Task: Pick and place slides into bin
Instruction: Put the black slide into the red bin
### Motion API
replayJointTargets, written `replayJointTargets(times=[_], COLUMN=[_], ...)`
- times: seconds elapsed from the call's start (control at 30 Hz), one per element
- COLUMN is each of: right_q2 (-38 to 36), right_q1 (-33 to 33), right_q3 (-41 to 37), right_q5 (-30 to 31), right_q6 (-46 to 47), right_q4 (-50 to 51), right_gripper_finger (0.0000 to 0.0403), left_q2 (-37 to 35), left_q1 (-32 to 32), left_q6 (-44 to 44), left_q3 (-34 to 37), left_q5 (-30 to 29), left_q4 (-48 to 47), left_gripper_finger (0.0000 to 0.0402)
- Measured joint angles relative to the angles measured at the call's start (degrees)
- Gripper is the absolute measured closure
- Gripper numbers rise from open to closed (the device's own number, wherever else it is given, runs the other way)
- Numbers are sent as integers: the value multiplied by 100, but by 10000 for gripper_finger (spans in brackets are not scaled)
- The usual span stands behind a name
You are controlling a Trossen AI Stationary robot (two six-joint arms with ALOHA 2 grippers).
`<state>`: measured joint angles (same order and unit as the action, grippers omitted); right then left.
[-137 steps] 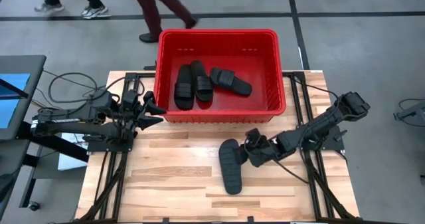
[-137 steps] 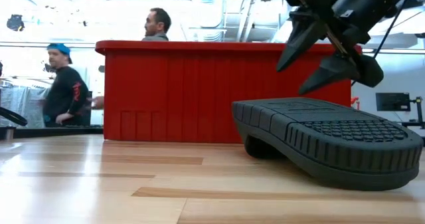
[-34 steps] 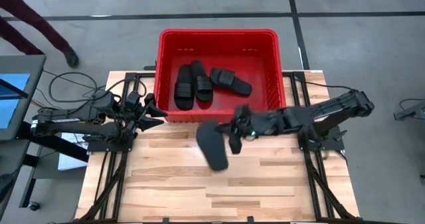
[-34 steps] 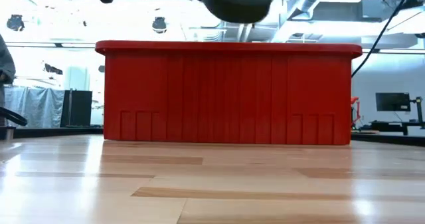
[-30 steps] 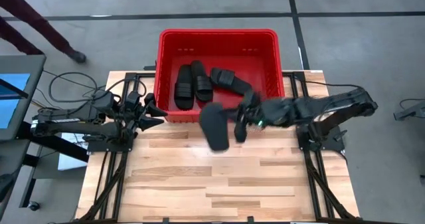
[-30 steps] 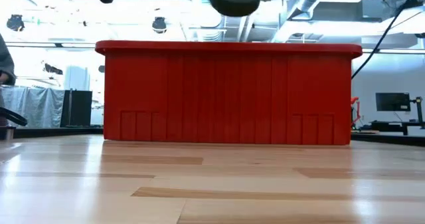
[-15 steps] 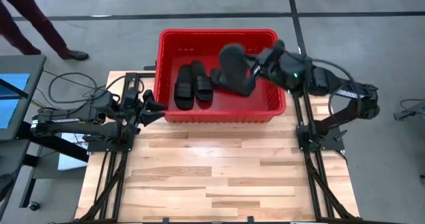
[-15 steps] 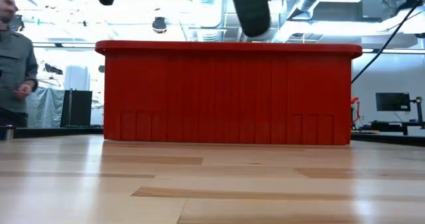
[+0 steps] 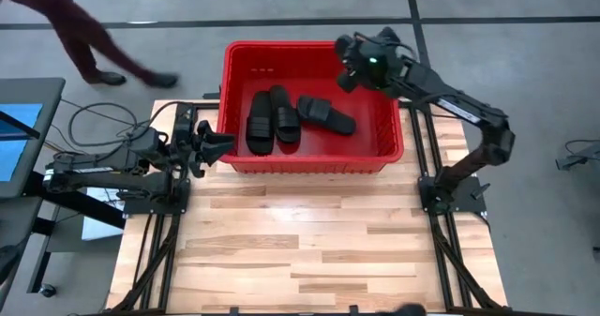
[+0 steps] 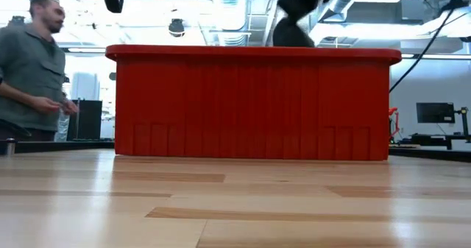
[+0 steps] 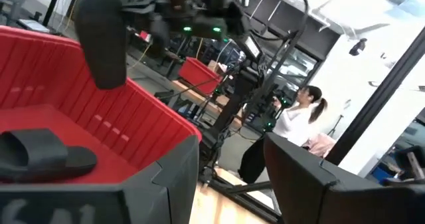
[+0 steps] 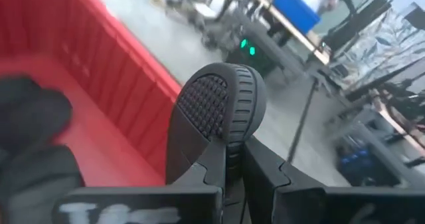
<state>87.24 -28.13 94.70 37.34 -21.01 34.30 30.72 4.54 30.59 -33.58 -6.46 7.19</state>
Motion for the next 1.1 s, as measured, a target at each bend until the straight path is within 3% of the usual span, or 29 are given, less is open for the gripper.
replayJointTargets(times=[0.4, 0.73, 1.1], right_q2=[1626, 2423, 2568], right_q1=[-160, -165, -202], right_q3=[-5, -5, 50], right_q5=[323, 537, 413], right_q6=[-970, -1899, -2369], right_q4=[-480, -887, -1338], right_gripper_finger=[388, 388, 388], left_q2=[-210, -352, -350], left_q1=[0, 0, 1], left_q6=[-1358, -1902, -1753], left_q3=[-4, -4, -104], left_q5=[98, -745, -1433], left_q4=[-287, -592, -627], left_gripper_finger=[239, 239, 239])
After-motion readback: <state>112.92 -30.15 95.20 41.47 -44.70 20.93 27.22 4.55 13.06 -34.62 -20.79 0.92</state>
